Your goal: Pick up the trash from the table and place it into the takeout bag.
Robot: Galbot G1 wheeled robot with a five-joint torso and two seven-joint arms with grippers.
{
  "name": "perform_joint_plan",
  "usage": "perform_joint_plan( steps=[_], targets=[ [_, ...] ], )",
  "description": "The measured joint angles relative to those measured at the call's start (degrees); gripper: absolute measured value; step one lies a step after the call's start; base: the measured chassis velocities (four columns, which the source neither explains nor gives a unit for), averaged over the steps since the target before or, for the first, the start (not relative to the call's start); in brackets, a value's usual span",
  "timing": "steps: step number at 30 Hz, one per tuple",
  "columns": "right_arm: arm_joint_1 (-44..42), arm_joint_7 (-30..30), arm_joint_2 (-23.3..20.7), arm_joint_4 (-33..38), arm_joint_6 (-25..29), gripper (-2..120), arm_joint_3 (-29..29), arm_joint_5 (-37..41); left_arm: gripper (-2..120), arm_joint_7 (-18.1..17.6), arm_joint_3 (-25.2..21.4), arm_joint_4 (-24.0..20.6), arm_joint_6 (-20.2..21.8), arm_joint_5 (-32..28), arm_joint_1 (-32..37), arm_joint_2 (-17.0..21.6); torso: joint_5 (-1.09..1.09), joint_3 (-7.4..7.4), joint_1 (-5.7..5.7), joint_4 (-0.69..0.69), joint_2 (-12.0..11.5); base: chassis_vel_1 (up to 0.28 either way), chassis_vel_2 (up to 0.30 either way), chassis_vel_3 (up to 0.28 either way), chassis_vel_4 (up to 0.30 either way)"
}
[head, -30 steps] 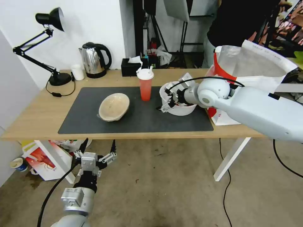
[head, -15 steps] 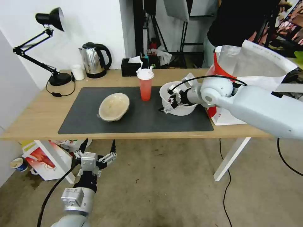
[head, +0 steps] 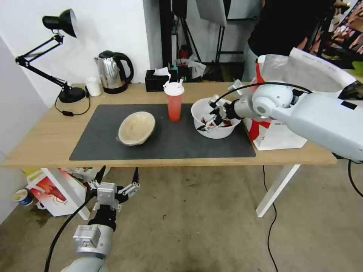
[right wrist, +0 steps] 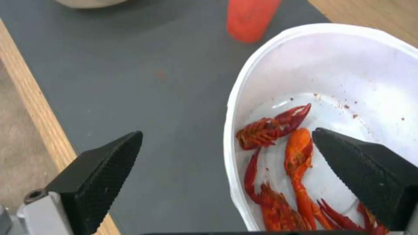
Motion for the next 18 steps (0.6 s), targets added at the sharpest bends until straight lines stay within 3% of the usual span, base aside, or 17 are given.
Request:
perform_joint_plan(
  steps=[18],
  targets=[
    [1.21,-2.57,0.08,-1.68,0.06,100,-2.40,-1.70,100,0.00,0.00,0.00,0.00,0.00,0.01,0.00,0.00,0.00,0.00,0.00,0.00,0.000,0.000,0.000,0.000]
  ],
)
